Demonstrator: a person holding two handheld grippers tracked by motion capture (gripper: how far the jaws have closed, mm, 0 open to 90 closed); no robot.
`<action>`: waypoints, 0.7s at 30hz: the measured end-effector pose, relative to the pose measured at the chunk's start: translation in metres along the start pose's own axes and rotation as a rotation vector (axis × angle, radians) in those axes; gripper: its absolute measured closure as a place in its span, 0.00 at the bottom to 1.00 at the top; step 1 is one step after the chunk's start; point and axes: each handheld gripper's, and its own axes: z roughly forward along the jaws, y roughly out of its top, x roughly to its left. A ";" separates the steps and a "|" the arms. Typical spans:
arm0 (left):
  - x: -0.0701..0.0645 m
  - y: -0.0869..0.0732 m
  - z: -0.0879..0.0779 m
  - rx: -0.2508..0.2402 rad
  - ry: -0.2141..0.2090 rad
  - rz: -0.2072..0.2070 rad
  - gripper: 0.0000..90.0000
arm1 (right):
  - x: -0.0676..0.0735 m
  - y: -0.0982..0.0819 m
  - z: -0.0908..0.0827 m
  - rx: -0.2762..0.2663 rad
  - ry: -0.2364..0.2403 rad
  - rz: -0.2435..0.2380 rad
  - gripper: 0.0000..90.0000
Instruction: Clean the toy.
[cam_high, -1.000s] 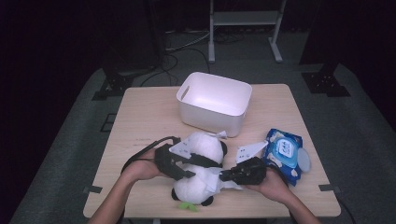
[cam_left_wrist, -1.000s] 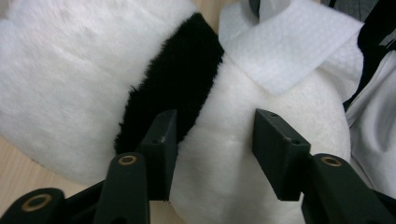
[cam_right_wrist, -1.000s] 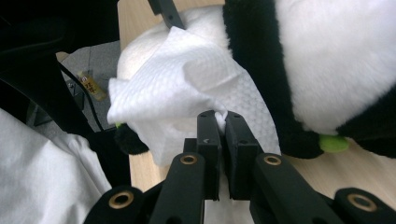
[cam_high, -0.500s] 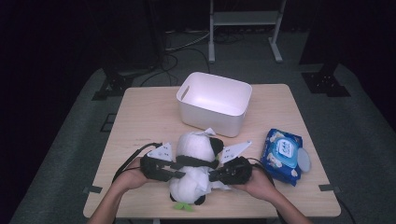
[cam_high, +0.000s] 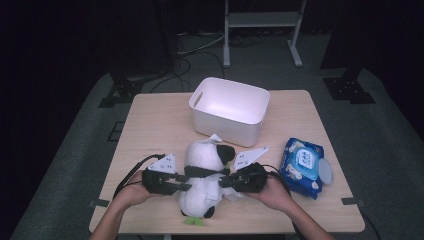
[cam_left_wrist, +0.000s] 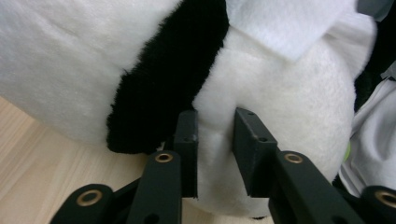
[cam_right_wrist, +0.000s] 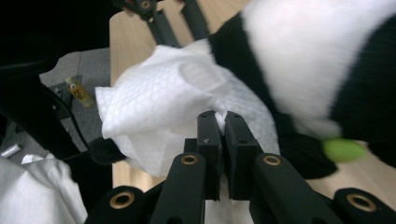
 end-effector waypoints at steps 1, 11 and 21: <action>0.000 -0.001 0.000 -0.005 0.002 -0.001 0.81 | -0.001 -0.001 0.000 0.004 -0.014 0.001 0.95; 0.000 -0.007 0.003 -0.042 -0.006 -0.017 0.81 | -0.001 -0.002 0.020 0.043 0.020 0.010 0.96; 0.001 0.000 0.017 -0.121 -0.048 -0.037 0.81 | -0.002 -0.013 0.015 0.048 0.069 0.049 0.96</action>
